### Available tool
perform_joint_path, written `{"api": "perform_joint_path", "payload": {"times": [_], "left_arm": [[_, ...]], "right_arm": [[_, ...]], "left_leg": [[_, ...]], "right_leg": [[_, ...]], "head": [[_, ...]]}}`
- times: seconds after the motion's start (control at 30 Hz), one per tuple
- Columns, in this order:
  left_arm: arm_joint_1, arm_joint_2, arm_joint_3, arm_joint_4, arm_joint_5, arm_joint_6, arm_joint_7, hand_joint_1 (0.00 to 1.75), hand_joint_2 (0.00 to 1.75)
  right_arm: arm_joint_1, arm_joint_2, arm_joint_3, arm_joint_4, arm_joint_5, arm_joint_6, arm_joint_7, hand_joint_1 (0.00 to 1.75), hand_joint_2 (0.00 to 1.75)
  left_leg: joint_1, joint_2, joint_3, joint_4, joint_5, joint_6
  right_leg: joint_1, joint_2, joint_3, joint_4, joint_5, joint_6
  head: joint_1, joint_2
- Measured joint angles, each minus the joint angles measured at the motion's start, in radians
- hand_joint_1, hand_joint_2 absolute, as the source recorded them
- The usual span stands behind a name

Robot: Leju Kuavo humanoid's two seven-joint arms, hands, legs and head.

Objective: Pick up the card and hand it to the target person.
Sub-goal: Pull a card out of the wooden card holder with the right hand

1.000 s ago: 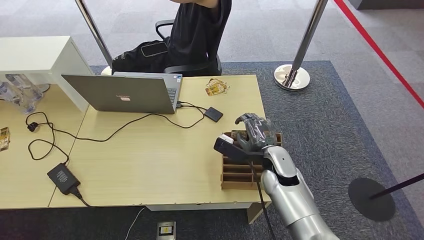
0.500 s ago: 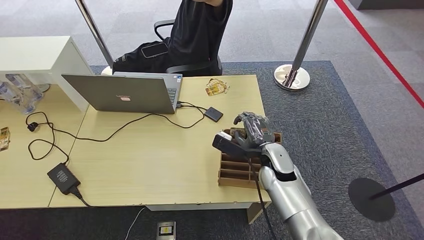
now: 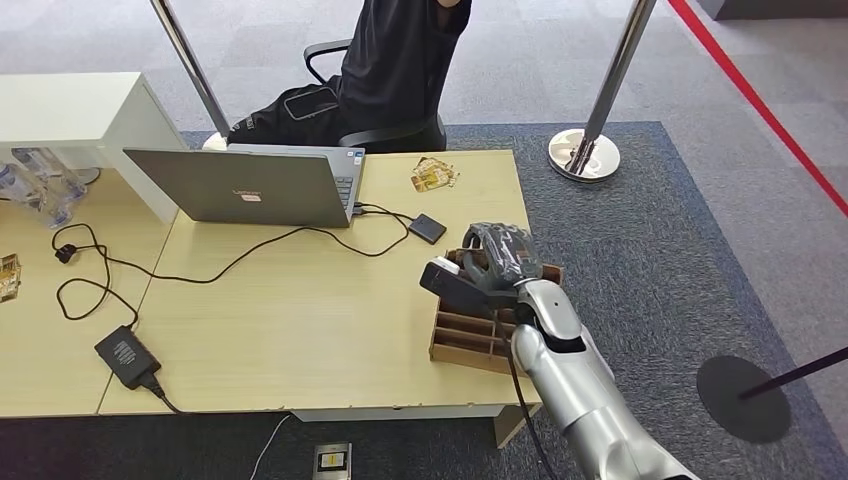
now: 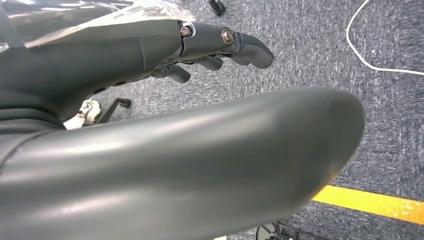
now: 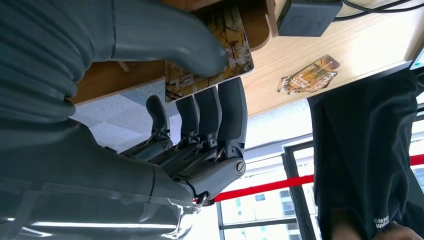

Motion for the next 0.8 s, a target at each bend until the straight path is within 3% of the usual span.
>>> {"api": "perform_joint_path", "payload": {"times": [0.17, 0.8], "left_arm": [[0.003, 0.004, 0.002, 0.003, 0.001, 0.0, 0.003, 0.0, 0.0], [0.005, 0.014, 0.022, 0.009, 0.01, 0.01, 0.015, 0.0, 0.0]], "right_arm": [[-0.011, 0.006, 0.008, 0.022, -0.005, -0.009, -0.002, 1.3, 1.75], [-0.05, 0.027, 0.023, 0.078, -0.075, -0.032, -0.044, 1.46, 1.75]], "left_leg": [[0.0, 0.0, 0.0, 0.0, 0.0, 0.0], [0.0, 0.0, 0.0, 0.0, 0.0, 0.0]], "right_leg": [[0.0, 0.0, 0.0, 0.0, 0.0, 0.0], [0.0, 0.0, 0.0, 0.0, 0.0, 0.0]], "head": [[0.0, 0.0], [0.0, 0.0]]}}
